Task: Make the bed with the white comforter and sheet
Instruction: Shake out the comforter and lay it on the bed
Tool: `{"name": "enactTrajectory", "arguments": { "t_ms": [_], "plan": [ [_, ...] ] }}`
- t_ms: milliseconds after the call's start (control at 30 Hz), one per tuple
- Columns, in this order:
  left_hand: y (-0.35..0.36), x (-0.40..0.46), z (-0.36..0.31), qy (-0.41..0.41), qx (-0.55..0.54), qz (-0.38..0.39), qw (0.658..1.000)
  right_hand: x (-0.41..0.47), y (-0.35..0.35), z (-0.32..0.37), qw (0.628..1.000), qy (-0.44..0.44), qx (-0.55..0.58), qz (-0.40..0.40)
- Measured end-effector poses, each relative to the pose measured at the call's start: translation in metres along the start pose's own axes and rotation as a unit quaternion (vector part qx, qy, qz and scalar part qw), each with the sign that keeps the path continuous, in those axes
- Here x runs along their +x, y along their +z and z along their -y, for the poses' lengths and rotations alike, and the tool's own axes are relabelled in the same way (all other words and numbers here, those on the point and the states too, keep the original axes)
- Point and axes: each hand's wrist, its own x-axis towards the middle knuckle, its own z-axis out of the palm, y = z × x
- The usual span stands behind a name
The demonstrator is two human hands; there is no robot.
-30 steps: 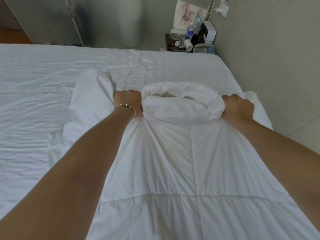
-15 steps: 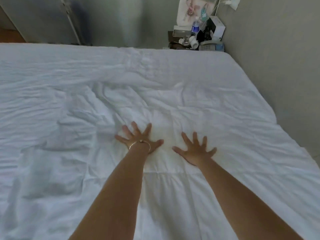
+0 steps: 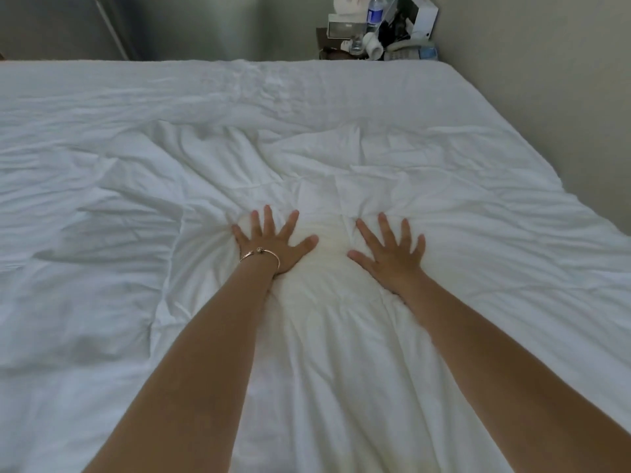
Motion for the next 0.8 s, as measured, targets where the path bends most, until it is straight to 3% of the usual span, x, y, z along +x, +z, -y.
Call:
{"name": "enactTrajectory", "arguments": {
  "t_ms": [100,333,800],
  "plan": [
    [0.01,-0.033,0.007,0.034,-0.001,-0.016,0.999,-0.031,0.004,0.007,0.996,-0.053,-0.049,-0.054],
    [0.029,-0.145,0.018,0.072,-0.024,-0.008,0.997,-0.15,0.016,0.017,0.995,-0.073,-0.02,-0.058],
    [0.158,-0.49,0.021,0.125,-0.041,0.035,0.991,-0.51,0.116,0.053,0.996,-0.039,0.057,0.062]
  ]
}}
